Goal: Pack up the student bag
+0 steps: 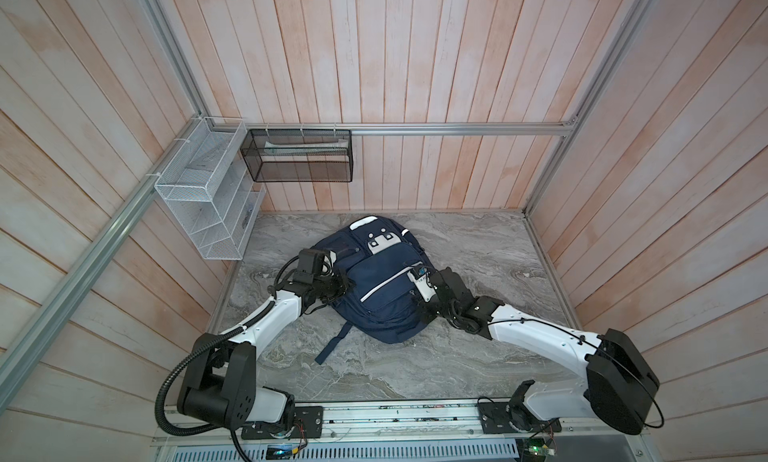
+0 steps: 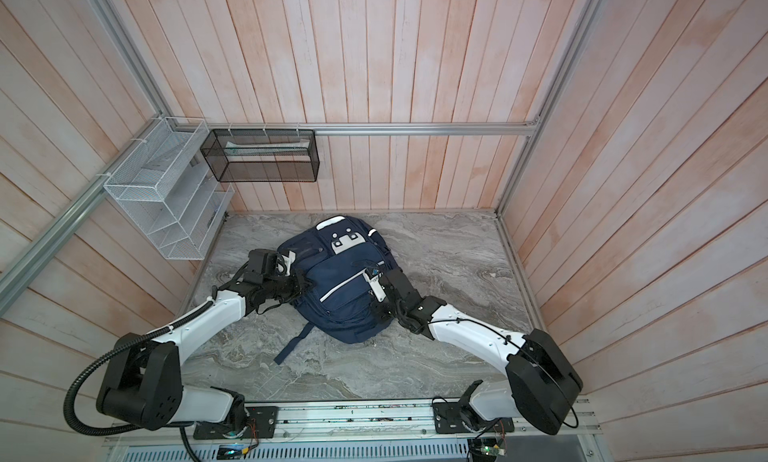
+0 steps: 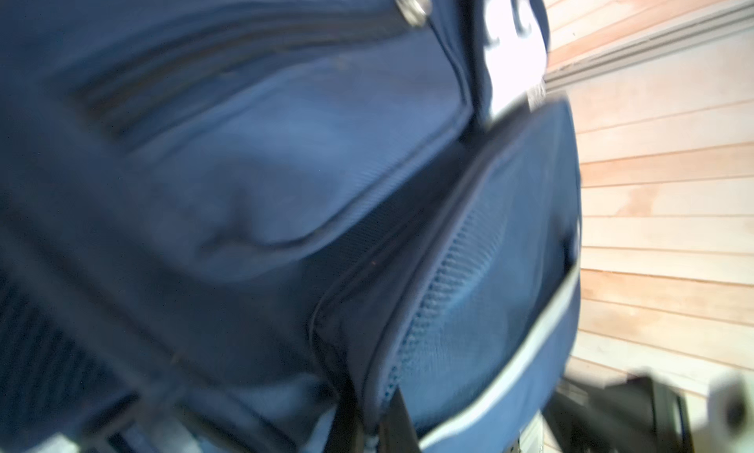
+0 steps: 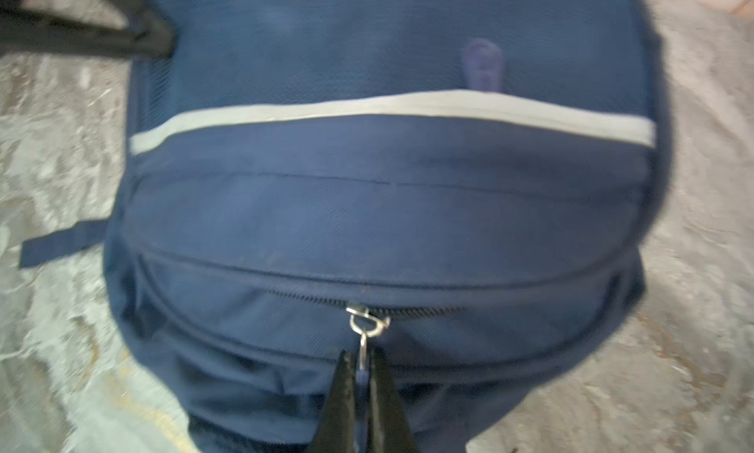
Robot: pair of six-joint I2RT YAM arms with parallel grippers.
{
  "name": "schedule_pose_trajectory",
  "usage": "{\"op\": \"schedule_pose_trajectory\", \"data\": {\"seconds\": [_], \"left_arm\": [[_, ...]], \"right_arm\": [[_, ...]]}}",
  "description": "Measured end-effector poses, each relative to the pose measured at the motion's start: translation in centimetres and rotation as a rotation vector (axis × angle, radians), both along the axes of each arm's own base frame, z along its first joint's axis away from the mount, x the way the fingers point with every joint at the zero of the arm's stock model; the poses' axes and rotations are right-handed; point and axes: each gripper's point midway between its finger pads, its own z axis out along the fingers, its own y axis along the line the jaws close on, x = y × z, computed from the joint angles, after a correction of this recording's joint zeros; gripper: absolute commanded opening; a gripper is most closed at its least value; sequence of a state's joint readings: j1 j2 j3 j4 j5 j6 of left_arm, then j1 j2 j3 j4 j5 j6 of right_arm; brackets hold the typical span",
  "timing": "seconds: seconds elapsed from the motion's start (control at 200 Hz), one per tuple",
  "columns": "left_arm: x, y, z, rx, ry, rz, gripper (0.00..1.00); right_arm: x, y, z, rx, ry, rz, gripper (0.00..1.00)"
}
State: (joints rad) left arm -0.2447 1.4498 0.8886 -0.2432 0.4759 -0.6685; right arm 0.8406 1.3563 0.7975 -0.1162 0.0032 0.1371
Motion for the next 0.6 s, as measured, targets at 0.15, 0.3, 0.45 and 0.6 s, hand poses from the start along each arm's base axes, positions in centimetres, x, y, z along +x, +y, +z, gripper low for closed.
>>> {"op": "schedule_pose_trajectory", "data": {"seconds": [0.15,0.3,0.45,0.6], "left_arm": [[3.6,1.5,2.8,0.018,-0.109,0.070,0.50],[2.5,3.0,6.7,0.036,-0.228,0.117,0.53],[-1.5,3.3,7.0,-0.008,-0.255,0.119,0.56],[-4.4,1.2,1.5,-0.068,-0.097,0.070,0.59]], "right_arm": [[-2.6,5.1,-1.3,0.006,0.077,0.077,0.00],[-2.2,9.8,-0.5,0.080,0.109,0.090,0.00],[-1.6,10.9,0.6,0.127,0.109,0.066,0.00],[-1.7,11.1,0.2,0.132,0.126,0.061,0.00]]}}
